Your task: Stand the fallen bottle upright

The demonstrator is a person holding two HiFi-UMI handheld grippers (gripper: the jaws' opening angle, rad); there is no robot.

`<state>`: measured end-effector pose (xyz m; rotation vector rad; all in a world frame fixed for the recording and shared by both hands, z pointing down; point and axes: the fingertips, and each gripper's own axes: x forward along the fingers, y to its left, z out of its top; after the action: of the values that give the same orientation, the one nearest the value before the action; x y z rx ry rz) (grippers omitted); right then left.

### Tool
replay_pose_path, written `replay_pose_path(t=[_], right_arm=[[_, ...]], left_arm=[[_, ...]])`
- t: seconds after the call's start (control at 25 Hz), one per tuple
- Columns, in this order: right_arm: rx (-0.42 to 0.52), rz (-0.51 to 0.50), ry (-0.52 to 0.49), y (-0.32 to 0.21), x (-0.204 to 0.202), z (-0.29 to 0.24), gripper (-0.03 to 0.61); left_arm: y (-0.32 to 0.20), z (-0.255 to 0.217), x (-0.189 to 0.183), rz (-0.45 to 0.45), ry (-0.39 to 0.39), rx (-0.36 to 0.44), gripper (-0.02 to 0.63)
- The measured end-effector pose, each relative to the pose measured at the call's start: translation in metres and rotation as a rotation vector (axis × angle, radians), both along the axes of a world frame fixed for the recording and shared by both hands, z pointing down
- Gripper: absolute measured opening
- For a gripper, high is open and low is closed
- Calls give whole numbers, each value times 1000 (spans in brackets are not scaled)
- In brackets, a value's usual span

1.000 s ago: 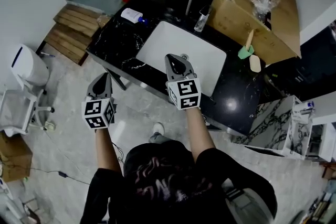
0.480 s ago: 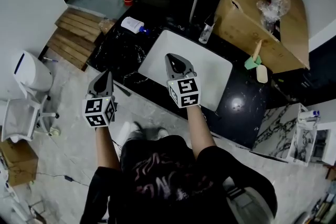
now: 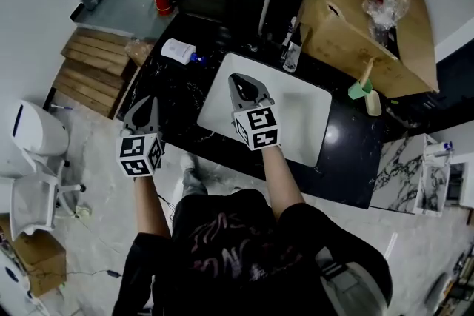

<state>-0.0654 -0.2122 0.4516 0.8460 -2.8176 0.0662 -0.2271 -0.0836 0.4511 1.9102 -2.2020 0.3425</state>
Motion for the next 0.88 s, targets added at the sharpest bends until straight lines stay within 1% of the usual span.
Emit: replay_pose_path(t=[0.16, 0.32, 0.48, 0.68, 0.88], right_arm=[[-3, 36, 38, -16, -26, 8, 15], [-17, 98, 65, -34, -42, 18, 15], [-34, 155, 79, -48, -53, 25, 15], [-52, 226, 79, -61, -55, 30, 15], [-50, 334, 63, -69, -36, 28, 15]], left_arm=[[-32, 14, -30, 61, 27, -15, 15], [-64, 27, -47, 145, 39, -43, 15], [-89, 37, -61, 206, 60, -60, 15], [-117, 40, -65, 293, 62, -67, 15], [-144, 45, -53, 395, 58, -76, 15]])
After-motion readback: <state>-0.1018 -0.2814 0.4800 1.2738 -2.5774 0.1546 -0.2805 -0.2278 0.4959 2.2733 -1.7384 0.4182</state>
